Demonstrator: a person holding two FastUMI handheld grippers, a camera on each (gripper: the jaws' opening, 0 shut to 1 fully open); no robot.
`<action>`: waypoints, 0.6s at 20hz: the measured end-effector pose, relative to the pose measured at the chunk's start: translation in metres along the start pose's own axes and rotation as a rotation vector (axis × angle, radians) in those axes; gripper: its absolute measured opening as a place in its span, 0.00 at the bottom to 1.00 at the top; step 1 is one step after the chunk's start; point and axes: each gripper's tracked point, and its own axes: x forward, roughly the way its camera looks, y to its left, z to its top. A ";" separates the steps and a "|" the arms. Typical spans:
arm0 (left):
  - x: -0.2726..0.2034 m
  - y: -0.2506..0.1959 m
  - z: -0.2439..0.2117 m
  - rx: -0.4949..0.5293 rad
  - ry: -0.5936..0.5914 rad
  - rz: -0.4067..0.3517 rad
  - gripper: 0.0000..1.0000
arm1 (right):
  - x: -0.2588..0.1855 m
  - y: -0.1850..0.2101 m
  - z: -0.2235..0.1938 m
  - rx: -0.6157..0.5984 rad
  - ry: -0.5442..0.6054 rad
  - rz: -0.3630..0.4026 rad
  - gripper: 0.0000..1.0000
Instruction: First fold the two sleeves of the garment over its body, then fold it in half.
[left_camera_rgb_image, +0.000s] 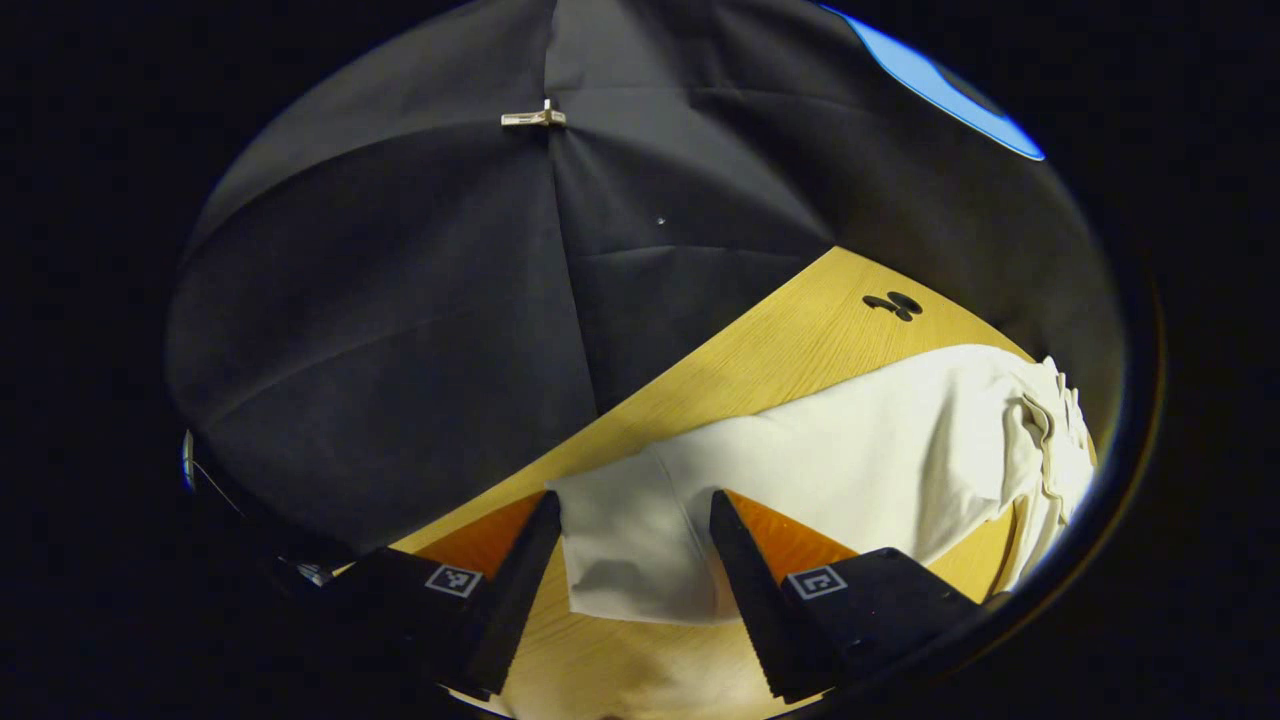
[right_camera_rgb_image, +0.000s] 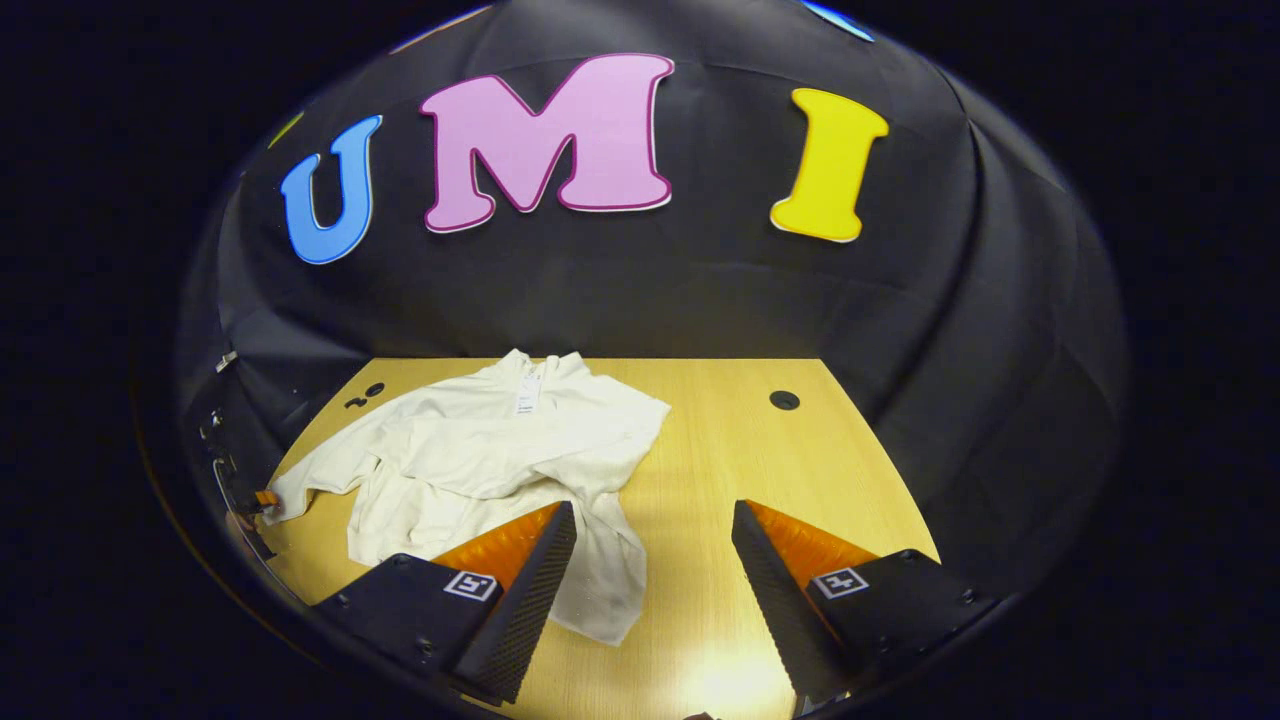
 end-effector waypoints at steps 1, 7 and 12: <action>0.000 -0.002 0.001 0.006 0.010 -0.012 0.95 | -0.004 -0.005 -0.006 0.009 0.007 -0.005 0.97; 0.002 -0.027 0.004 0.084 0.015 -0.084 0.31 | -0.019 -0.039 -0.018 0.053 0.014 -0.058 0.97; 0.000 -0.032 0.007 0.126 0.080 -0.109 0.07 | -0.024 -0.057 -0.014 0.074 0.004 -0.092 0.97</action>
